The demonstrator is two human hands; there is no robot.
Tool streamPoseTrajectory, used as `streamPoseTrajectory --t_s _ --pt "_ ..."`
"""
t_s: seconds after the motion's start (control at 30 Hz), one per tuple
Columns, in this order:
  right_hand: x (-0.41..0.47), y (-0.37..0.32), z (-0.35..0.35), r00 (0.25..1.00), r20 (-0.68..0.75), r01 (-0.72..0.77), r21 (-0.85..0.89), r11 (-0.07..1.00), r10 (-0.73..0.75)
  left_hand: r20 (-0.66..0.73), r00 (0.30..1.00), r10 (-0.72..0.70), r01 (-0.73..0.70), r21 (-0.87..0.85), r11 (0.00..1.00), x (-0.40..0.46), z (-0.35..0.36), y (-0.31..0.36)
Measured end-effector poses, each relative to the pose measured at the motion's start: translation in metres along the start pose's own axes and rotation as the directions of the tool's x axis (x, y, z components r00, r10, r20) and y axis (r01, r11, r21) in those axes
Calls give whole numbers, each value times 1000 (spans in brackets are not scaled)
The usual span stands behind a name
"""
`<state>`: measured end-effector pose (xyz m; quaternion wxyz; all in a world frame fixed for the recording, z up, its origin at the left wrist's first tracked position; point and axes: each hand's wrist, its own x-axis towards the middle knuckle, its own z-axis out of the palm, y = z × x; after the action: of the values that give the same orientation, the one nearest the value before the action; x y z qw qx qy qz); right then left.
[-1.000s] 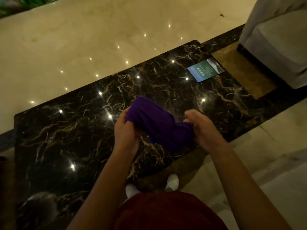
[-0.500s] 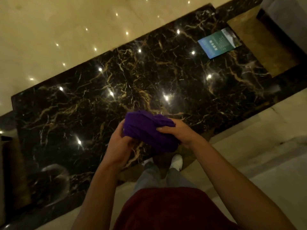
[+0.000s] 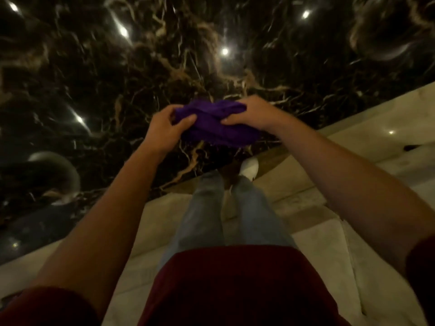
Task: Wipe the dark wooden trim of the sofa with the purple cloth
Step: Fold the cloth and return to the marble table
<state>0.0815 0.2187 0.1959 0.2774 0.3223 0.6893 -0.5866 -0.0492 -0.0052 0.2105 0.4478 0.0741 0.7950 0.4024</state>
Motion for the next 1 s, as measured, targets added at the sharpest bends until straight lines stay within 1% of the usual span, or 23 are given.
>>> streamPoseTrajectory --t_s 0.1,0.23,0.33,0.4,0.53,0.67,0.77,0.83,0.93,1.0 --pt "54 14 3 1000 -1 -2 -151 989 2 13 1000 -19 18 75 997 50 7 -47" --pt "117 52 13 999 -52 -20 -270 963 7 36 996 -85 78 174 982 105 24 -103" --pt "150 76 31 997 -72 -59 -369 928 34 24 989 -145 137 211 968 127 33 -133" --pt "163 89 36 993 -112 -77 -403 912 35 0 989 -151 147 237 960 133 38 -146" --pt "175 103 41 980 -196 -114 -406 907 35 -39 981 -188 192 246 950 139 41 -161" --pt "175 110 35 950 -311 -176 -431 885 37 -99 981 -169 194 356 914 144 35 -159" --pt "173 113 31 921 -390 -179 -470 864 -21 -130 976 -175 213 404 889 146 35 -157" --pt "169 112 32 905 -423 -187 -492 850 -45 -172 968 -185 240 400 885 142 37 -155" --pt "162 109 35 883 -466 -214 -494 843 -49 -230 963 -142 228 409 883 132 37 -153" --pt "158 104 38 873 -479 -186 -495 849 -88 -251 963 -93 203 459 865 124 32 -154"
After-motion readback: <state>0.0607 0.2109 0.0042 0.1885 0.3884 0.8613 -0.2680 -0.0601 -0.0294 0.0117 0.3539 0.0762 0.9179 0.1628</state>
